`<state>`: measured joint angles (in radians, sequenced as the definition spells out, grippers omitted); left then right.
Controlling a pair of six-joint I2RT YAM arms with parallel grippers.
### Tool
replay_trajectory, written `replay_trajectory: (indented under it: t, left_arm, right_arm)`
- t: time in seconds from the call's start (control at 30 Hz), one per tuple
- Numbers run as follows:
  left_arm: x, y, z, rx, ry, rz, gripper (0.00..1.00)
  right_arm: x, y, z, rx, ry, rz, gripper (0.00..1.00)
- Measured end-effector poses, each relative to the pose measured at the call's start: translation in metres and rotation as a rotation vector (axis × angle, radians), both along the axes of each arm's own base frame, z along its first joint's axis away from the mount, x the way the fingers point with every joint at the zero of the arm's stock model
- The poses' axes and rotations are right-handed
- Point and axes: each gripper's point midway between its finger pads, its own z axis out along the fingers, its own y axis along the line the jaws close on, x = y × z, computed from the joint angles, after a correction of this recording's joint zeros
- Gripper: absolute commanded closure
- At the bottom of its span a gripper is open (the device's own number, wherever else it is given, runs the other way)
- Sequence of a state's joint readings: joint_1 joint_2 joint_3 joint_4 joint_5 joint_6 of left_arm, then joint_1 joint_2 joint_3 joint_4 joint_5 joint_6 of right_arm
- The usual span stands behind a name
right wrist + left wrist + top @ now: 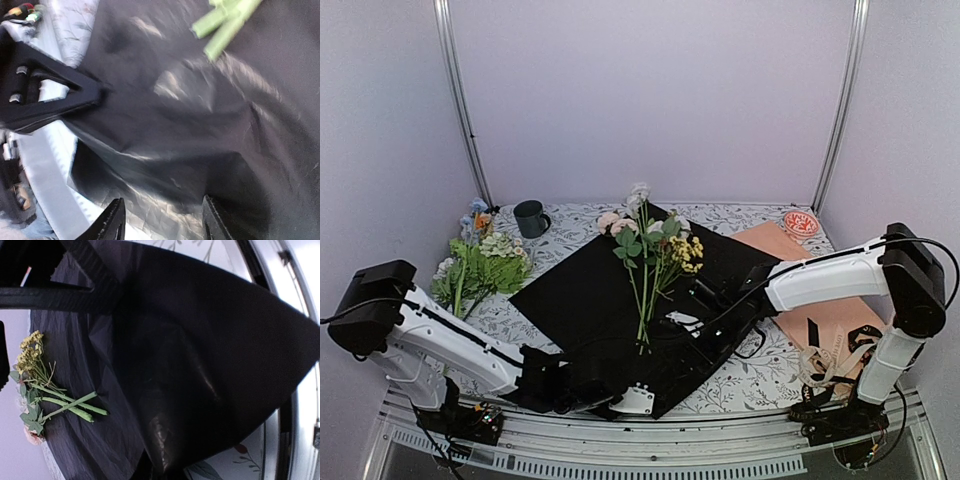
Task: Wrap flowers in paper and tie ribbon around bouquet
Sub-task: Fold the bottom corner of the flattened wrapping paper at the center of the board.
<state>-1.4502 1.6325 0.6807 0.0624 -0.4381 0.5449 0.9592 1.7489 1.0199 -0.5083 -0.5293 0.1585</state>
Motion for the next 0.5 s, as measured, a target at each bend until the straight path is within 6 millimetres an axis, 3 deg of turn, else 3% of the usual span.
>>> replay_trajectory:
  t: [0.17, 0.27, 0.4, 0.5]
  left_arm:
    - [0.01, -0.003, 0.023, -0.103, 0.112, 0.039, 1.0]
    - [0.027, -0.004, 0.04, -0.177, 0.194, 0.087, 1.0]
    - [0.044, -0.005, 0.052, -0.23, 0.306, 0.122, 1.0]
    - [0.054, -0.001, 0.054, -0.242, 0.375, 0.146, 1.0]
  right_arm:
    - [0.015, 0.0, 0.051, 0.165, -0.007, -0.02, 0.34]
    - [0.036, -0.007, 0.077, 0.258, -0.023, -0.058, 0.31]
    - [0.055, -0.016, 0.087, 0.306, -0.048, -0.077, 0.27]
    - [0.053, -0.016, 0.091, 0.339, -0.063, -0.033, 0.25]
